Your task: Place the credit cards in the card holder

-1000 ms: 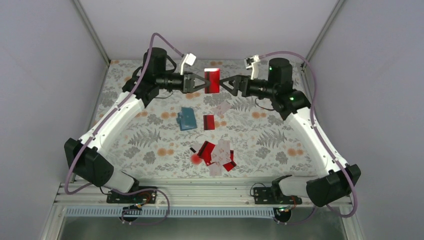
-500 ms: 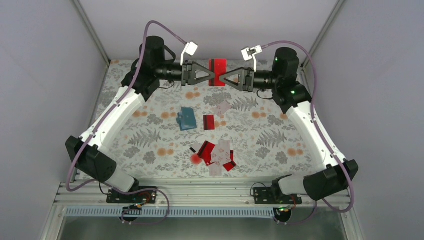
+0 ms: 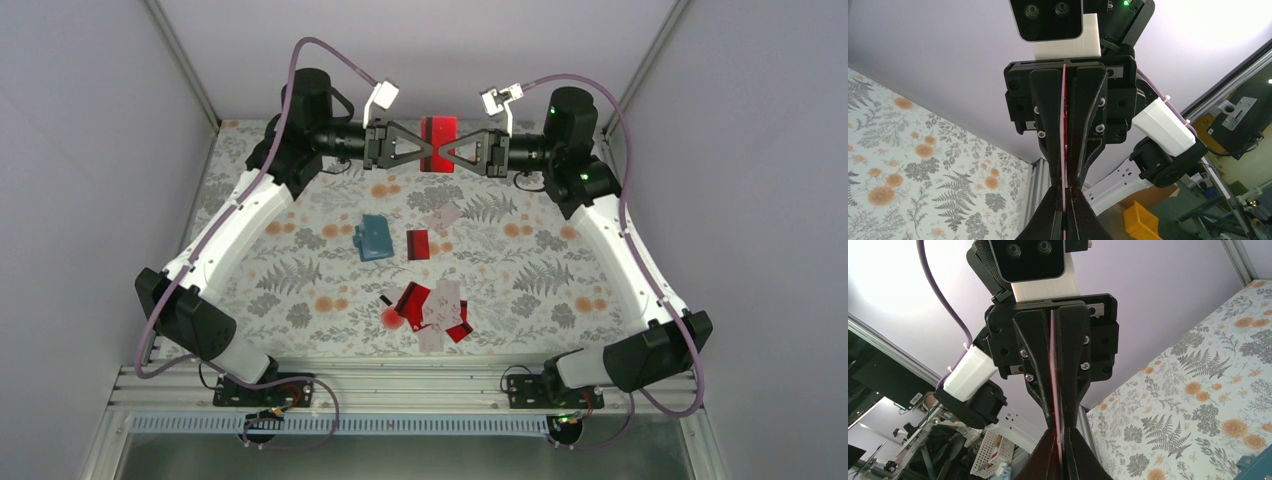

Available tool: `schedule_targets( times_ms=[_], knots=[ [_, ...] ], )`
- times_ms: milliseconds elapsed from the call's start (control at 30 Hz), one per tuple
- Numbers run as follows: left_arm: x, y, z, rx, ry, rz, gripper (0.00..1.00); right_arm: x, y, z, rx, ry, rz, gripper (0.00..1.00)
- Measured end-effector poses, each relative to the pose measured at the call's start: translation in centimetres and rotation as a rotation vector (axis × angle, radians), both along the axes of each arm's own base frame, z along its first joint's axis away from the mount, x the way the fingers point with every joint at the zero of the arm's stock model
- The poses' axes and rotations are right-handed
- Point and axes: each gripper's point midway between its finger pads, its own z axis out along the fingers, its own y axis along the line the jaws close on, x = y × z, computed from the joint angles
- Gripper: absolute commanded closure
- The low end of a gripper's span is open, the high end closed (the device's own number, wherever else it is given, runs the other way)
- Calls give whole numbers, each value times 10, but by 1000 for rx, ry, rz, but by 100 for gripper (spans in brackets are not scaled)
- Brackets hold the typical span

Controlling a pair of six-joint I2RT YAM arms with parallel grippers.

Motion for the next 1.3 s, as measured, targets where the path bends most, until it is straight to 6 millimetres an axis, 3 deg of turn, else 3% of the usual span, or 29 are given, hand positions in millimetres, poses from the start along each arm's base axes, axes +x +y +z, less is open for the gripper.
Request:
schedule_targets(
  times_ms=[100,167,400,567,700,900,1033,1300],
  knots=[
    [2,0,0,7,1,11,63,1,0,2,1,-5,2,96],
    [4,0,-3,19,-5,30,50,3,1,4,0,-16,-2,96],
    [28,7,-37,107,56,168,37,15,-1,-8,-46,-15,-76,96],
    [43,28,-59,162,92,307,39,28,-1,-27,-85,30,-128,96],
    [49,43,-61,154,94,363,45,32,-2,-35,-95,53,-148,96],
    [39,38,-69,89,136,308,48,42,-2,-29,-74,93,-201,96],
    [37,36,-55,21,136,282,48,54,-3,-10,-32,122,-256,96],
    [32,36,-2,-152,94,255,48,61,-4,36,70,144,-294,96]
  ],
)
